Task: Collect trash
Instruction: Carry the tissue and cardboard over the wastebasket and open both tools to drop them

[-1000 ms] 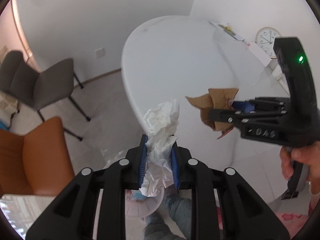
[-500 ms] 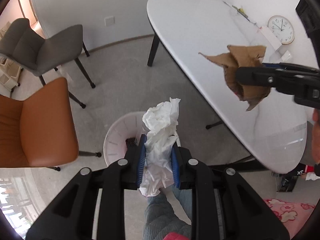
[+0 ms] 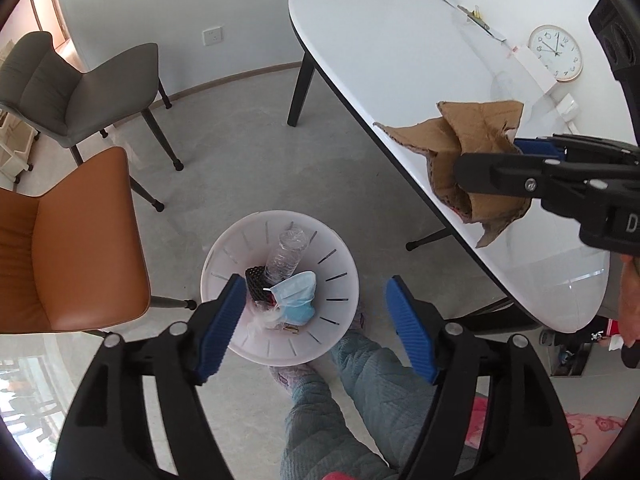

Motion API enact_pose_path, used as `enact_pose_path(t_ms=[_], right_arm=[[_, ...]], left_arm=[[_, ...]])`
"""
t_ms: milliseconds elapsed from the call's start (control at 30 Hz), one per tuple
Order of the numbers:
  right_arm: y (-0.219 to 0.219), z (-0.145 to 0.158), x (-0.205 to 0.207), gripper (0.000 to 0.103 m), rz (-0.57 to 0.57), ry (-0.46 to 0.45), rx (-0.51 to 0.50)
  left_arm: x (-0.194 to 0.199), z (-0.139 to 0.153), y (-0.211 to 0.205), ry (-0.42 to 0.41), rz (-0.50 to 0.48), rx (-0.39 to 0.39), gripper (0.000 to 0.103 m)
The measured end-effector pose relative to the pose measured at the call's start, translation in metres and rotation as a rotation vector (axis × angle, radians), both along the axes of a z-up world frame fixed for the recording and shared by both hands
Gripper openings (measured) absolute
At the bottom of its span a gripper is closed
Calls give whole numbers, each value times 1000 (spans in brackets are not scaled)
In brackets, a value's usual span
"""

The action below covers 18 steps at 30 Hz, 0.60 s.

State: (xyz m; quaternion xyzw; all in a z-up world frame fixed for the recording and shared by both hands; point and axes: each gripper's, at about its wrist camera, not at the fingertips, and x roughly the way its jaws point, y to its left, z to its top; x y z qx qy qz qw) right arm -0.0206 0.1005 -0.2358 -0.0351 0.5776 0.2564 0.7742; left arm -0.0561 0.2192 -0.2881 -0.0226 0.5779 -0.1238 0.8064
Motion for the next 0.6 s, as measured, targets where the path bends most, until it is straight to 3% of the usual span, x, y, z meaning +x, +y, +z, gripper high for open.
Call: enact_pose_path(t_ms=[233,600], right_arm=[[3,-2,-1,40,15,-14,0],[30,-13,-9,40,105,-12,1]], left_arm=[[-6,26,13,-58,32,-11,77],[-22,61,47,-135,106,41,87]])
